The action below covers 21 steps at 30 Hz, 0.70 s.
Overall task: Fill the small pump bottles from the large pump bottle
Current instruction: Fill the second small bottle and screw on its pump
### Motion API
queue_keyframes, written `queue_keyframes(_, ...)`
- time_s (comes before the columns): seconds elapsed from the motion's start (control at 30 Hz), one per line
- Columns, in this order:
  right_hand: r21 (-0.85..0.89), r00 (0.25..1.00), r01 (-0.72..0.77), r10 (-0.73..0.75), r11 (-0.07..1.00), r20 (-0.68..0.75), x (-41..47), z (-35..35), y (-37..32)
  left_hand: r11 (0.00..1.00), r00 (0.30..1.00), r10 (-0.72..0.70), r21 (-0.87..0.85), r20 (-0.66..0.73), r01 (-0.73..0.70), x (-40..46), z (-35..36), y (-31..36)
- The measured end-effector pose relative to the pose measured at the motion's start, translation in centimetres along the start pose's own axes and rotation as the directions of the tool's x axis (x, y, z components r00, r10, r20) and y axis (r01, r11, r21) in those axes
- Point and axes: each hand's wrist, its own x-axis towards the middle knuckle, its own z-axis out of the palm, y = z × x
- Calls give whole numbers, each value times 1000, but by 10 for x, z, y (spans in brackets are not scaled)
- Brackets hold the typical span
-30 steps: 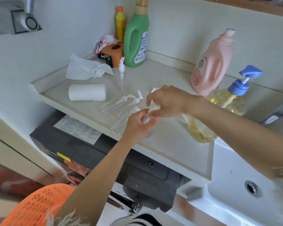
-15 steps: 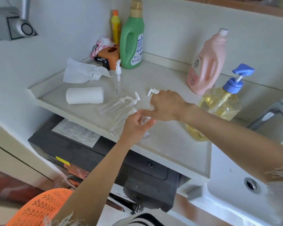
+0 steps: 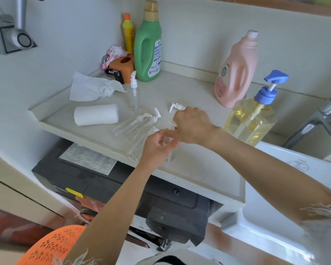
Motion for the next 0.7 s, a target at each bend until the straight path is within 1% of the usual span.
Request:
queue_keyframes(0.03, -31, 1000, -26, 26, 999, 3, 0, 1, -1, 1000, 1000, 2, -12, 2, -2, 0, 0, 1)
queue_keyframes(0.07, -12, 1000, -15, 16, 1000, 22, 0, 0, 2, 1000, 1000, -2, -16, 14, 2, 0, 0, 1)
queue_keyframes(0.13, 115, 996, 62, -69, 991, 59, 4, -7, 11, 1000, 999, 10, 0, 45, -10, 0, -1, 0)
queue_keyframes(0.17, 157, 994, 84, -93, 984, 51, 5, -9, 13, 1000, 999, 12, 6, 49, -12, 0, 0, 0)
queue_keyframes(0.2, 155, 997, 66, -73, 986, 34, 5, -4, 12, 1000, 999, 10, 7, 35, -10, 0, 1, -1)
queue_keyframes(0.27, 57, 999, -29, 29, 998, -14, 4, 6, 4, 1000, 1000, -6, 0, -11, 6, -1, 3, -2)
queue_keyframes(0.3, 42, 998, -57, 59, 997, -36, 4, 10, 1, 1000, 1000, -8, 4, -24, 8, -2, 3, -2)
queue_keyframes(0.33, 87, 998, -38, 42, 995, -42, 2, 11, 1, 1000, 1000, -10, 6, -24, 10, -2, 2, -3)
queue_keyframes(0.4, 240, 996, 92, -94, 966, 0, 1, 5, 10, 1000, 1000, -7, 7, -2, 7, -3, 2, -2)
queue_keyframes(0.43, 276, 987, 152, -163, 949, 16, 1, -1, 15, 1000, 1000, 1, 14, 11, -1, -3, 1, 1)
queue_keyframes(0.47, 290, 982, 173, -187, 941, 19, 2, -3, 19, 1000, 1000, 3, 19, 24, -4, -4, 1, 3)
queue_keyframes(0.53, 297, 990, 132, -138, 946, -1, 2, 0, 14, 999, 1000, -26, 26, 4, 26, -4, 0, 7)
queue_keyframes(0.6, 224, 998, 59, -57, 973, -12, 3, 7, 0, 998, 998, -55, 29, -11, 55, -2, -1, 10)
queue_keyframes(0.63, 170, 999, 43, -40, 985, -20, 4, 10, -4, 997, 998, -61, 39, 1, 61, -3, -1, 11)
queue_keyframes(0.67, 155, 999, 40, -36, 987, -31, 4, 11, -6, 997, 998, -57, 53, 14, 56, -4, -1, 12)
queue_keyframes(0.7, 177, 998, 51, -47, 983, -30, 3, 9, -4, 997, 999, -51, 55, 19, 49, -5, -1, 12)
